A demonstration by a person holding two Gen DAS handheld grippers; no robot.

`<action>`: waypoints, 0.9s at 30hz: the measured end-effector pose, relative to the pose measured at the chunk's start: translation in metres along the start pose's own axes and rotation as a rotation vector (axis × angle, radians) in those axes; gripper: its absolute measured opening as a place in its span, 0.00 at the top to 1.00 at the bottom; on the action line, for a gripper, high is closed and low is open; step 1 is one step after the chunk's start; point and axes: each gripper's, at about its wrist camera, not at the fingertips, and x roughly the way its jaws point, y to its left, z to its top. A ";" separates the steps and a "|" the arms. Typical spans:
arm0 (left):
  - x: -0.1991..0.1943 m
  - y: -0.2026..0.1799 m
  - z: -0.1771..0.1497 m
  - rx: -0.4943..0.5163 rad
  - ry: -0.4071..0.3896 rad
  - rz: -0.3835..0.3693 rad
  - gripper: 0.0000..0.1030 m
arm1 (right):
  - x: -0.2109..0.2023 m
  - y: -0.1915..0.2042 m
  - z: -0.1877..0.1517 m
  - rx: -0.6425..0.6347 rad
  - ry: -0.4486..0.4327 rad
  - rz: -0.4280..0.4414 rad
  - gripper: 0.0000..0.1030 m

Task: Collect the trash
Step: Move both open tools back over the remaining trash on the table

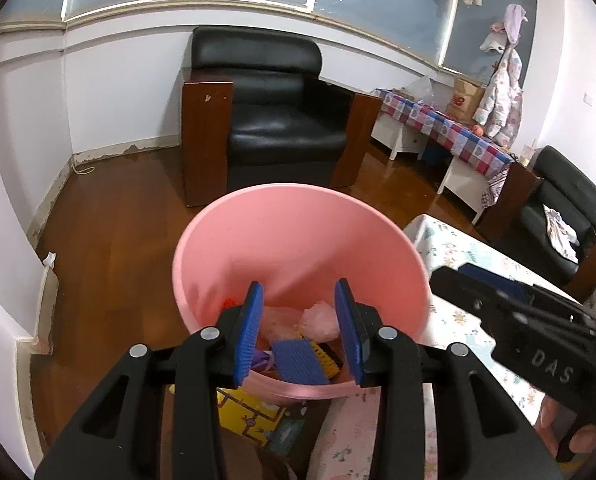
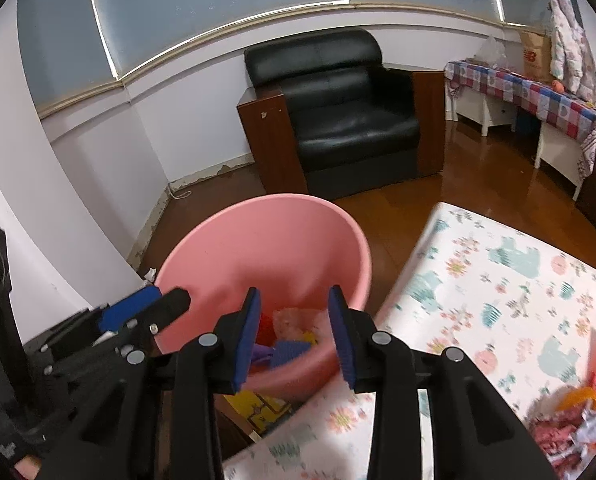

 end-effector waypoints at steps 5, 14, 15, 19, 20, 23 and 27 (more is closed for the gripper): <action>-0.008 -0.017 -0.001 0.026 -0.001 -0.036 0.64 | -0.031 -0.013 -0.015 0.019 -0.010 -0.026 0.65; -0.018 -0.058 -0.010 0.079 0.023 -0.128 0.64 | -0.089 -0.041 -0.042 0.048 -0.045 -0.092 0.64; -0.019 -0.063 -0.012 0.080 0.033 -0.150 0.64 | -0.094 -0.044 -0.045 0.053 -0.048 -0.098 0.64; -0.019 -0.079 -0.021 0.088 0.076 -0.195 0.64 | -0.118 -0.059 -0.061 0.072 -0.065 -0.142 0.64; -0.020 -0.082 -0.023 0.090 0.081 -0.199 0.64 | -0.123 -0.063 -0.065 0.078 -0.067 -0.153 0.64; -0.022 -0.094 -0.031 0.117 0.088 -0.199 0.64 | -0.144 -0.081 -0.082 0.107 -0.078 -0.197 0.63; -0.022 -0.111 -0.042 0.122 0.125 -0.236 0.64 | -0.163 -0.105 -0.104 0.163 -0.084 -0.254 0.62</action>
